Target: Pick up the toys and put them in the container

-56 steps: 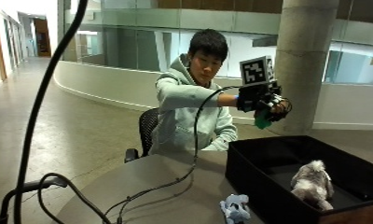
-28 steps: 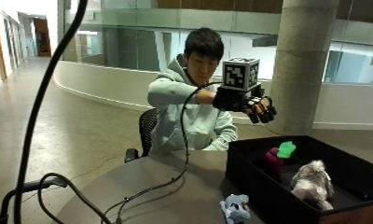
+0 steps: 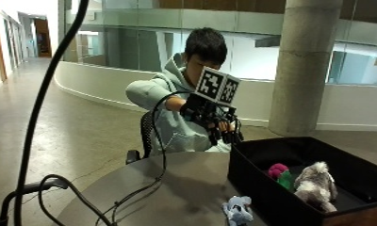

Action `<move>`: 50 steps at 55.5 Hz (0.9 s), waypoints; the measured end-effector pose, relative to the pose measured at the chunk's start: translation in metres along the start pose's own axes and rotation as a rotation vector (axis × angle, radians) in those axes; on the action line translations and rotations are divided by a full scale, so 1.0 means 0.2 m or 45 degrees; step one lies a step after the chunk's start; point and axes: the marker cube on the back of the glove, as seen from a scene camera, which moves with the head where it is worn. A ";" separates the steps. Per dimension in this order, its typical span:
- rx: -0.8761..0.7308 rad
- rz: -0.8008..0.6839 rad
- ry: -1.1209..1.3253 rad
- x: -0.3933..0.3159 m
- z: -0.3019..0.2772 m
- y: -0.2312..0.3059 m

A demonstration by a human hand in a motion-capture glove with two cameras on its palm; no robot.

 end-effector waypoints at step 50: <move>-0.269 -0.118 0.094 0.11 0.60 -0.58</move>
